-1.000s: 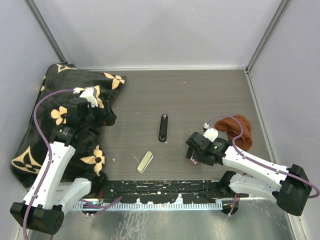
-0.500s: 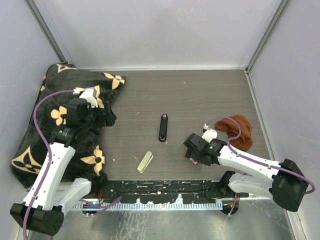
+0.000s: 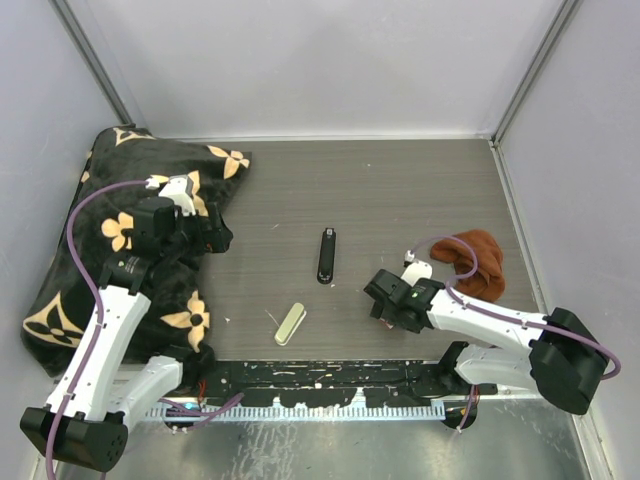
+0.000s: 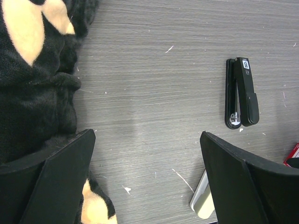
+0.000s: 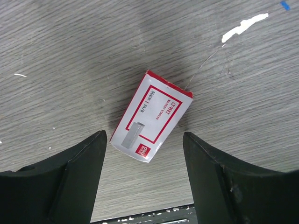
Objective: Load the staples into the stapler
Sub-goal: Move the staple box to the center of the board.
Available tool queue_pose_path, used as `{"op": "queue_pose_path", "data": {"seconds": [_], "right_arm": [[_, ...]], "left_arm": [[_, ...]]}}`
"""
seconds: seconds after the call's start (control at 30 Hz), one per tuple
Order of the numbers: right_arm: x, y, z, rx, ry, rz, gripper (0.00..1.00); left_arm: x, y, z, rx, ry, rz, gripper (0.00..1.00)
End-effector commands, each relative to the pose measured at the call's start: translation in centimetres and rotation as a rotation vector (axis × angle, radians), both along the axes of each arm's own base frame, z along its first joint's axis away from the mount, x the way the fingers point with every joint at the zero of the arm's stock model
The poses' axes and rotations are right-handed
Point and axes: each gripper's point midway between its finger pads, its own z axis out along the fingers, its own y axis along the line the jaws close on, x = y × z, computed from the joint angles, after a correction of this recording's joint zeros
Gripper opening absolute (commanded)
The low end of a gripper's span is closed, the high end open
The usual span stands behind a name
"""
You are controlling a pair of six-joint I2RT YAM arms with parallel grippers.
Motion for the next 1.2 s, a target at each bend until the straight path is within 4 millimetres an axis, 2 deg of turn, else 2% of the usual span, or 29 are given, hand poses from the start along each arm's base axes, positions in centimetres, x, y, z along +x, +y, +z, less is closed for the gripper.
{"op": "queue_pose_path", "data": {"seconds": [0.0,0.4,0.5,0.63,0.8,0.9,1.0,1.17], "right_arm": [[0.7,-0.3,-0.1,-0.014,-0.041,-0.04,0.71],[0.9,0.0,-0.5,-0.038,-0.028,0.009,0.6],[1.2,0.5,-0.3,-0.037,-0.032,0.076,0.51],[1.6,1.2,0.1,-0.047,-0.033,0.144,0.45],[1.9,3.3,0.8,-0.036,-0.038,0.233,0.43],[1.5,5.9,1.3,-0.016,-0.06,0.345,0.43],[1.0,7.6,1.3,-0.046,-0.066,0.43,0.43],[0.4,8.6,0.6,-0.084,-0.017,0.421,0.42]], "left_arm": [[0.2,-0.2,1.2,-0.016,-0.052,-0.008,0.98],[0.1,-0.2,1.3,-0.017,-0.056,-0.008,0.98],[0.1,-0.2,1.3,-0.017,-0.056,-0.008,0.98],[0.1,-0.2,1.4,-0.017,-0.057,-0.007,0.98],[0.2,-0.1,1.3,-0.014,-0.056,-0.004,0.98],[0.2,-0.1,1.3,-0.012,-0.057,-0.002,0.98],[0.2,-0.1,1.2,-0.011,-0.054,-0.002,0.98],[0.2,0.0,1.1,-0.01,-0.052,0.0,0.98]]}}
